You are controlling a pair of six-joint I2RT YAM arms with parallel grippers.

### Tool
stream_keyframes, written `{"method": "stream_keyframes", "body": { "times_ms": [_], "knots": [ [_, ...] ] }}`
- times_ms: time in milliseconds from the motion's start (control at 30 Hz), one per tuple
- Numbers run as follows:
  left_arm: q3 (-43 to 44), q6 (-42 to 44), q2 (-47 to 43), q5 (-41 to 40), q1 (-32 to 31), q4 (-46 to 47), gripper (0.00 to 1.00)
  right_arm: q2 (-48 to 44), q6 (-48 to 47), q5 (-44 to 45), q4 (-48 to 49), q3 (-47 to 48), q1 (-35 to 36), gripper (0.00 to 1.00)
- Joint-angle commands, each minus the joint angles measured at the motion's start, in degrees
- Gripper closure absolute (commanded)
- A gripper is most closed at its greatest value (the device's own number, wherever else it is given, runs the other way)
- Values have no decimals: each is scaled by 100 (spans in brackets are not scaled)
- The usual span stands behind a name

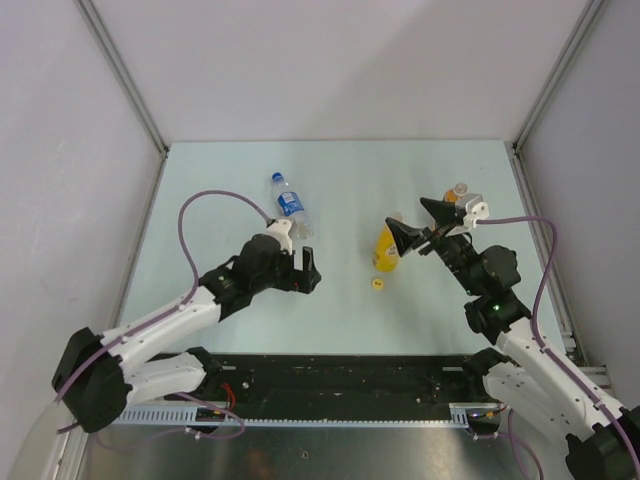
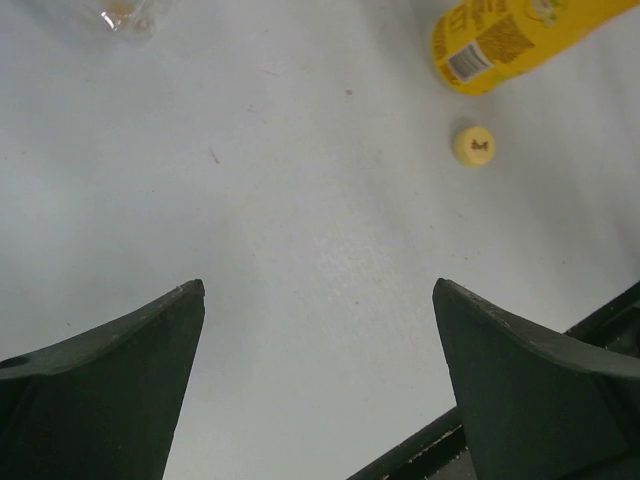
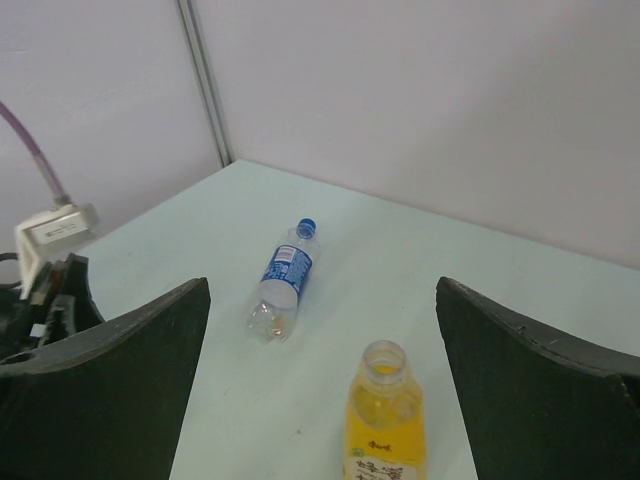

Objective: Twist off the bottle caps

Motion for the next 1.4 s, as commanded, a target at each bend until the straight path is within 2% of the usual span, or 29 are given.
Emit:
{"method": "stream_keyframes", "body": {
  "times_ms": [0,267,500,867,1033,1067,1167,1300,1367],
  "knots": [
    [555,-224,535,632,449,26,0,-10,36,-154,10,246,-107,1],
    [1375,-476,1777,1309,1310,24,1,-93,-119,-104,-107,314,-214,1],
    [2232,-543,2863,1060,1806,-324,1,-149,-304,41,-212,342,-299,1],
    [3869,-255,4865,779,2184,-797,1,-174,-398,142,-346,346,-405,1],
    [4507,22,5687,676,2225,-1071,4,-92,-340,-7,-730,524,-423,1],
    [4585,72,5811,664,2229,-1124,6,-58,-330,-29,-846,596,-425,1],
    [4712,225,6085,806,2247,-1217,19,67,-249,-109,-1145,799,-432,1],
    [4570,331,6160,1169,2244,-1227,40,218,-58,-302,-1427,1001,-435,1],
    [4418,394,6063,1240,2242,-1226,44,279,69,-402,-1529,1100,-435,1]
  ]
}}
